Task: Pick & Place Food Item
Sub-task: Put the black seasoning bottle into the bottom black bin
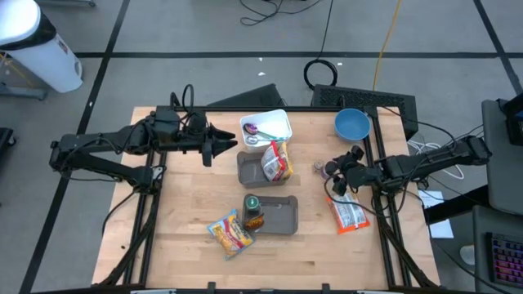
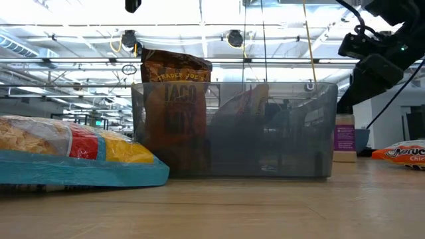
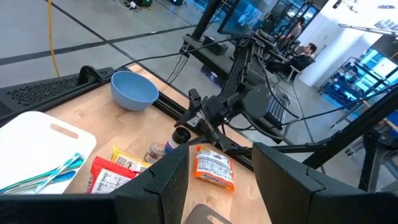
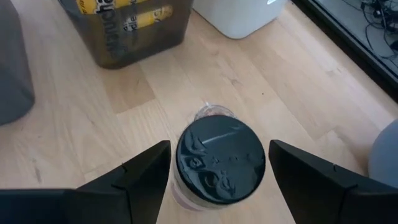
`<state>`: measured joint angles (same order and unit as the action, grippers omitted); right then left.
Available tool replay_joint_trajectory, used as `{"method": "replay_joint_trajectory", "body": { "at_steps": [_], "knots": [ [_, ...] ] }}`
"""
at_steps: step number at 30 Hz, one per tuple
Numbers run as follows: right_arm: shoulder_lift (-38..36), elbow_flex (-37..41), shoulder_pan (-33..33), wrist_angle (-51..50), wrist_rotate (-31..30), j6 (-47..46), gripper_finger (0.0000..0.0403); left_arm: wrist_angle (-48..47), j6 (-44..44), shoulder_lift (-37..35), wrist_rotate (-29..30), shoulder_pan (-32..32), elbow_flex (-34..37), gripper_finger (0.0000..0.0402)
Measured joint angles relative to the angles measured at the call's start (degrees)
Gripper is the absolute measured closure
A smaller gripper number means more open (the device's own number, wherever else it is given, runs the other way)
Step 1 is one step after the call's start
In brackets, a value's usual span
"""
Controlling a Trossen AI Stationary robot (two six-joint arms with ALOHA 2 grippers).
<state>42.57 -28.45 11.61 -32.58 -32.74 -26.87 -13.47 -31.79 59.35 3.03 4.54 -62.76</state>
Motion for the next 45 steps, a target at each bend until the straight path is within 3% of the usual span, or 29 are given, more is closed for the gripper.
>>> {"method": "replay_joint_trajectory", "body": {
  "at_steps": [13, 25, 33, 45],
  "knots": [
    [0.0, 3.1, 0.0, 1.9, 4.5, -5.8, 0.0208, 0.0, 0.0, 0.0, -0.2, 0.0, 0.0, 0.022],
    [-0.1, 3.1, 0.0, 4.8, 4.3, -5.4, 0.0161, 0.0, -0.3, 0.0, -0.2, -0.2, 0.0, 0.022],
    [-0.1, 3.1, 0.0, 5.1, 4.2, -5.4, 0.0198, 0.0, -0.3, 0.0, -0.2, -0.1, 0.0, 0.022],
    [-0.1, 3.1, 0.0, 5.1, 4.2, -5.4, 0.0214, 0.0, -0.4, 0.0, -0.2, -0.1, 0.0, 0.022]
  ]
}}
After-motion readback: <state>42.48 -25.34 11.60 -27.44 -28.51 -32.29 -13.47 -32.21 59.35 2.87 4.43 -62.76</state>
